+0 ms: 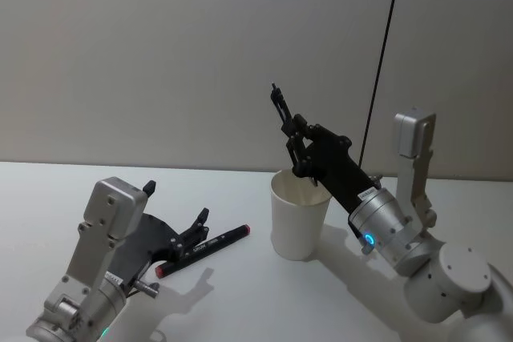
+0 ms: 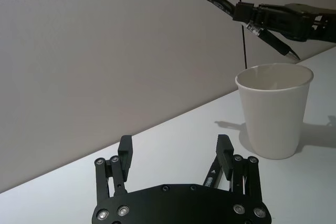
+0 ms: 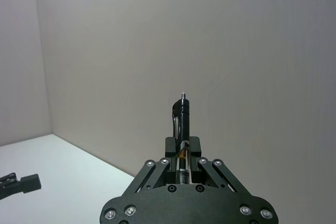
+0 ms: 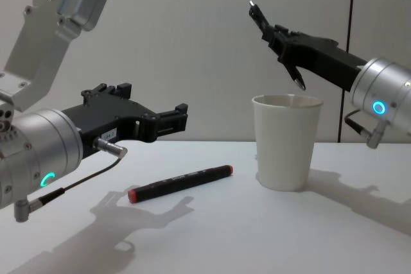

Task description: Place the pen into the pen holder.

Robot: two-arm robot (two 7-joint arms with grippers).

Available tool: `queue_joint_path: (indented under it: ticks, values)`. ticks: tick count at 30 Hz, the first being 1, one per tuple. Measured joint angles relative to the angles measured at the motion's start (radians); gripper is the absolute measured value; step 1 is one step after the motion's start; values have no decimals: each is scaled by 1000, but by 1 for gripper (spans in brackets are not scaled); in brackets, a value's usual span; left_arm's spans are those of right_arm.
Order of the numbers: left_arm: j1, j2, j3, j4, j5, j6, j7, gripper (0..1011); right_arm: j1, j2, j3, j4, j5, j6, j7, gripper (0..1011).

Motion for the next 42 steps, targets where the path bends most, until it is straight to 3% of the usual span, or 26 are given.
queue_joint_path:
  ticks: [15, 19, 22, 36, 39, 42]
  values:
    - [0, 0, 0, 0, 0, 0, 0, 1003, 10, -7, -19, 35, -28, -19, -23, 148]
    - [0, 0, 0, 0, 0, 0, 0, 1003, 12, -8, -21, 40, -32, -21, -26, 229]
    - [0, 0, 0, 0, 0, 0, 0, 1003, 13, -9, -22, 43, -34, -22, -28, 353]
    - [0, 0, 0, 0, 0, 0, 0, 1004, 14, -10, -25, 49, -39, -25, -32, 750]
    - [0, 0, 0, 0, 0, 0, 0, 1003, 11, -9, -23, 41, -38, -22, -33, 878]
    - [0, 0, 0, 0, 0, 0, 0, 1003, 4, -6, -20, 24, -35, -16, -36, 927]
